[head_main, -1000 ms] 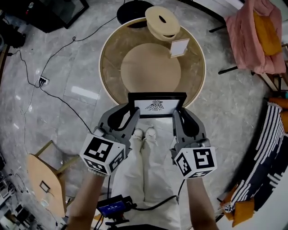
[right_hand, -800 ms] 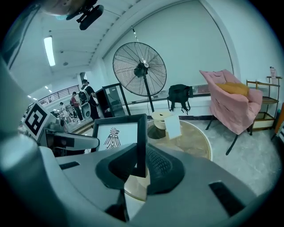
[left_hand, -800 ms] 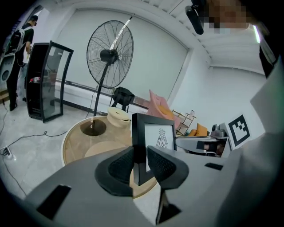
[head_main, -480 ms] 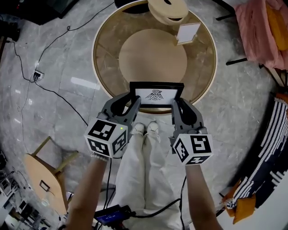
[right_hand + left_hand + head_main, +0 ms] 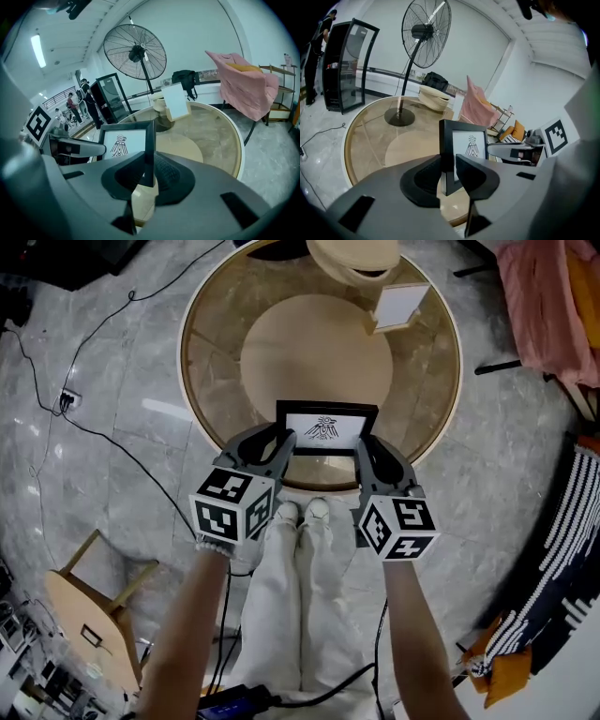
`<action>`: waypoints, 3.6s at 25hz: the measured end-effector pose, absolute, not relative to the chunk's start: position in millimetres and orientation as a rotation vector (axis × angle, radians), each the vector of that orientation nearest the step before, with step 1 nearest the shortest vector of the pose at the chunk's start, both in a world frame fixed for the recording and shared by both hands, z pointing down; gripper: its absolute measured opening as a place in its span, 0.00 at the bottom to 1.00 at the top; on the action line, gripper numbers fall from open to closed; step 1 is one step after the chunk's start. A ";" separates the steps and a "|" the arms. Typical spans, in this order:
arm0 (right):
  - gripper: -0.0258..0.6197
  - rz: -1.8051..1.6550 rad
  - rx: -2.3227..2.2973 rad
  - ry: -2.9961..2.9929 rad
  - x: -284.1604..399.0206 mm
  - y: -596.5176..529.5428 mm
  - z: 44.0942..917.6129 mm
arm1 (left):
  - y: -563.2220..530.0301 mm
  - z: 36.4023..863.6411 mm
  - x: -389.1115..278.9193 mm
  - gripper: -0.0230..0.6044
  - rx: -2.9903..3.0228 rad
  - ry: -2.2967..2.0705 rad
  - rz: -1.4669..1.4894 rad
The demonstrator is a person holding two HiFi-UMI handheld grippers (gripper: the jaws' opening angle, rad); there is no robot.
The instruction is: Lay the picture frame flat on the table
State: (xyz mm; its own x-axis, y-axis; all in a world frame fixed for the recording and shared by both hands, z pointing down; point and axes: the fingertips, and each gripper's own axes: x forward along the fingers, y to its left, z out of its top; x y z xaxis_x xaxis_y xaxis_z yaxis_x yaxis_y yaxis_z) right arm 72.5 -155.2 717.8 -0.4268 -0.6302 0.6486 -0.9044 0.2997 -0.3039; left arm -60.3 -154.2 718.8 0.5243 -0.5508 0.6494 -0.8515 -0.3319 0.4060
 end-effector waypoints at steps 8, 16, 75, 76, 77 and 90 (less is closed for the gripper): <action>0.16 0.951 1.339 -2.098 66.9 -168.2 748.1 | -166.9 753.5 -63.8 0.22 1.960 -1.123 0.595; 0.16 0.990 1.364 -2.051 67.9 -180.1 760.6 | -181.4 771.0 -64.9 0.24 1.904 -1.155 0.657; 0.11 0.511 1.522 -2.415 71.0 -163.9 389.2 | -156.8 354.2 -49.5 0.06 2.469 -1.383 0.339; 0.11 0.499 1.527 -2.430 72.0 -162.8 379.1 | -155.4 342.6 -49.3 0.06 2.480 -1.391 0.317; 0.11 0.487 1.532 -2.446 73.2 -162.5 369.4 | -154.7 331.7 -49.3 0.06 2.491 -1.399 0.299; 0.11 0.246 1.496 -2.590 77.7 -125.6 267.4 | -113.0 241.7 -65.6 0.06 2.605 -1.464 0.165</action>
State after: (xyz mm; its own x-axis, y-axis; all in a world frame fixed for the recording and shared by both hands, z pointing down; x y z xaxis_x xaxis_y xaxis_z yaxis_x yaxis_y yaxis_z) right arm 77.7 -125.6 267.4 -0.4956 -0.8446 0.2027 -0.8676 0.4921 -0.0710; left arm -65.6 -113.0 241.7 0.5179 -0.8389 0.1676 -0.8552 -0.5129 0.0753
